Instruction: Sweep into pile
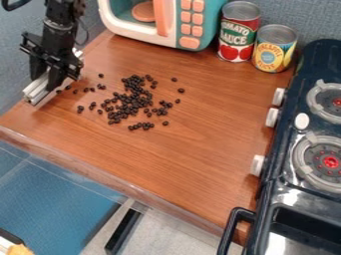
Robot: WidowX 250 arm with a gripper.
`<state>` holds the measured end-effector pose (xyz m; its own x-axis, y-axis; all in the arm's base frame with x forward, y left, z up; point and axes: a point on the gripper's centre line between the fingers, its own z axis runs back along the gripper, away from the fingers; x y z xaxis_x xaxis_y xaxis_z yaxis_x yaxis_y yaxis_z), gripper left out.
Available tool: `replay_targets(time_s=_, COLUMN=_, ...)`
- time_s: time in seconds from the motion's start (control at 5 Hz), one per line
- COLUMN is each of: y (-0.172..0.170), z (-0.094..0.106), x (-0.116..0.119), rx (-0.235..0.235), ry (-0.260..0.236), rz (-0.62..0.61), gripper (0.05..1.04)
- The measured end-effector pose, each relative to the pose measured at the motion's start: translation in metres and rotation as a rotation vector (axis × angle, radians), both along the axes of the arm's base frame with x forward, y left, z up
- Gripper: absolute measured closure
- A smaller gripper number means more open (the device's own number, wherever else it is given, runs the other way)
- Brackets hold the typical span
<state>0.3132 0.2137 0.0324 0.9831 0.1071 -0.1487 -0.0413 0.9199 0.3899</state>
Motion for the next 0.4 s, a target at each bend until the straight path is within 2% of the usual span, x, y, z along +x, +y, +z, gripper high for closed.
replay_targets(time_s=0.4, y=0.0013, z=0.0023, x=0.0017, rx=0.018, ry=-0.003, rz=0.002, gripper=0.699)
